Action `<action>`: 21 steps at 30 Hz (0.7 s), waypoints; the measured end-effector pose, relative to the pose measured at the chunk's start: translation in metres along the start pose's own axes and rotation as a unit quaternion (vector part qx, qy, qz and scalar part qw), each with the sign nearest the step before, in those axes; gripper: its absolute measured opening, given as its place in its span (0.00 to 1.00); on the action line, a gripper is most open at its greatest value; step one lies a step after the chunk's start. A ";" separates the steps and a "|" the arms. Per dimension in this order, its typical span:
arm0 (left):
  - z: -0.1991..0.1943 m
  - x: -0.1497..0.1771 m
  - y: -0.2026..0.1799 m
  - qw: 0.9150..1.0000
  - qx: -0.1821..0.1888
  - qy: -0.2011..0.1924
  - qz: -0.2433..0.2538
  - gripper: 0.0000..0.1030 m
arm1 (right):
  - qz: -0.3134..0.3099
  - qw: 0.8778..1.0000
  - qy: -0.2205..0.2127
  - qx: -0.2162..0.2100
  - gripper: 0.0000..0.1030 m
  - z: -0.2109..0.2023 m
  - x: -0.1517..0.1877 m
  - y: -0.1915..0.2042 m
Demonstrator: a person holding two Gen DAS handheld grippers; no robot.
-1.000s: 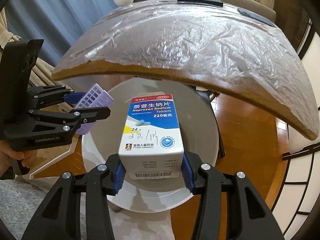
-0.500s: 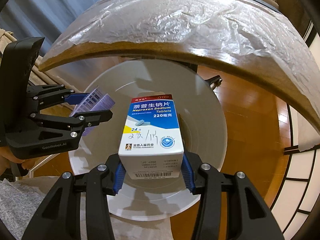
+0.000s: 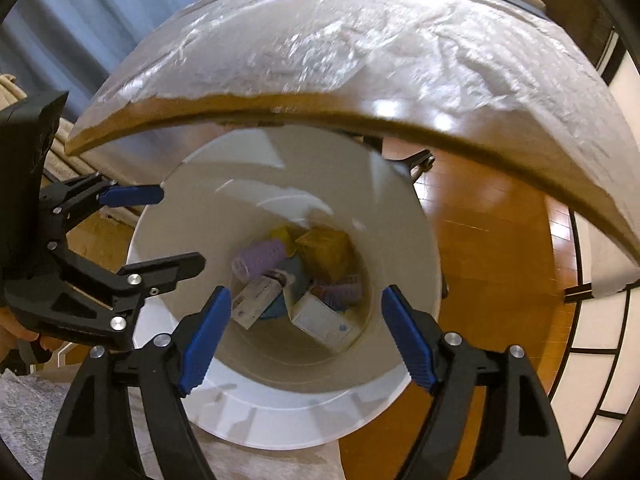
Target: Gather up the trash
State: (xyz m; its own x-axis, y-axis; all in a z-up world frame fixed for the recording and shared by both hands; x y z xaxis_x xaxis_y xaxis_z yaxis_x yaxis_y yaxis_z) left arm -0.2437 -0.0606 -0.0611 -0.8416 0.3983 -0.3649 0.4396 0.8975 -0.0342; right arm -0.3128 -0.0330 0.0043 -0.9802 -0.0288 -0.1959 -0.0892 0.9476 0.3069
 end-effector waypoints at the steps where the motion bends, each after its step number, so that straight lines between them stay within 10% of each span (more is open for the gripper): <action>1: -0.008 -0.002 0.002 1.000 0.001 -0.007 -0.004 0.90 | 0.001 1.000 -0.007 0.000 0.76 -0.005 -0.002 0.001; 11: -0.084 -0.089 0.060 0.983 -0.070 -0.156 -0.071 0.98 | 0.006 0.985 -0.156 0.072 0.96 -0.068 -0.092 -0.022; 21: -0.033 -0.171 0.156 0.967 -0.122 -0.150 -0.164 0.98 | 0.051 0.974 -0.180 0.130 0.96 -0.031 -0.207 -0.113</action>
State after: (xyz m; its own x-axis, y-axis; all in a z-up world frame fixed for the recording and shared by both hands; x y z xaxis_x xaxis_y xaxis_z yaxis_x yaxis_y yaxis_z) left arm -0.0416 0.0175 0.0265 -0.7781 0.0449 -0.6266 0.0471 0.9988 0.0130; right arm -0.1053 -0.1441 0.0389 -0.8518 0.1394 -0.5050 0.0991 0.9894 0.1059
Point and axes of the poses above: each gripper's, at about its wrist camera, not at the fingertips, and z roughly the way its jaws point, y to its left, x to its underside, the point moved 1 cm from there along z, roughly the way its jaws point, and after that the axes turned 8 degrees about -x, right-handed, at the moved point
